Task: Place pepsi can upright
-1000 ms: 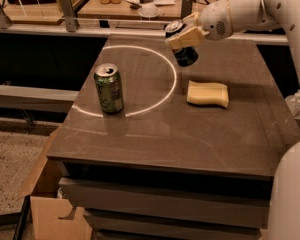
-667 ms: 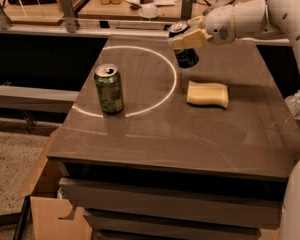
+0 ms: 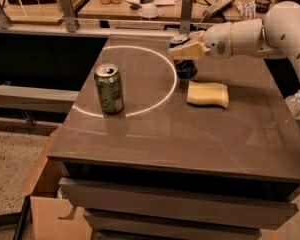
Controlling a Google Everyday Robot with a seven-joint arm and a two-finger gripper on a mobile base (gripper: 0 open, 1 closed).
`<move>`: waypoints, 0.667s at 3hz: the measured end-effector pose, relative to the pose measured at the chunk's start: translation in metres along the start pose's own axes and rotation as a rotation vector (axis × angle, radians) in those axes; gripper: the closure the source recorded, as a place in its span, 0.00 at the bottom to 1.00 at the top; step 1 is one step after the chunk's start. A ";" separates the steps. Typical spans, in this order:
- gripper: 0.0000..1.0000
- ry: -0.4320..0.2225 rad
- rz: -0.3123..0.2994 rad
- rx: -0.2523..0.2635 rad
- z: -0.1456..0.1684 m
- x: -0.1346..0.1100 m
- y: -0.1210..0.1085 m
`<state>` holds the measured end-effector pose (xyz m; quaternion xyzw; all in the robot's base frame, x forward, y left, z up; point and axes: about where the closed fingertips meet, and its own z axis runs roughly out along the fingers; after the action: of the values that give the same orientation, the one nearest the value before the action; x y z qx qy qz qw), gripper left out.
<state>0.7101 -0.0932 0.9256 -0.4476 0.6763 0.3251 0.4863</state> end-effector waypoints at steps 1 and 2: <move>1.00 -0.058 0.067 -0.002 0.004 0.009 0.000; 0.81 -0.125 0.102 -0.017 0.007 0.014 0.000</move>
Offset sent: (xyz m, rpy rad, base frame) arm 0.0005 -0.0048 -0.0210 0.2483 0.0516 -0.0236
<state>0.7110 -0.0914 0.9096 -0.3953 0.6637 0.3828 0.5066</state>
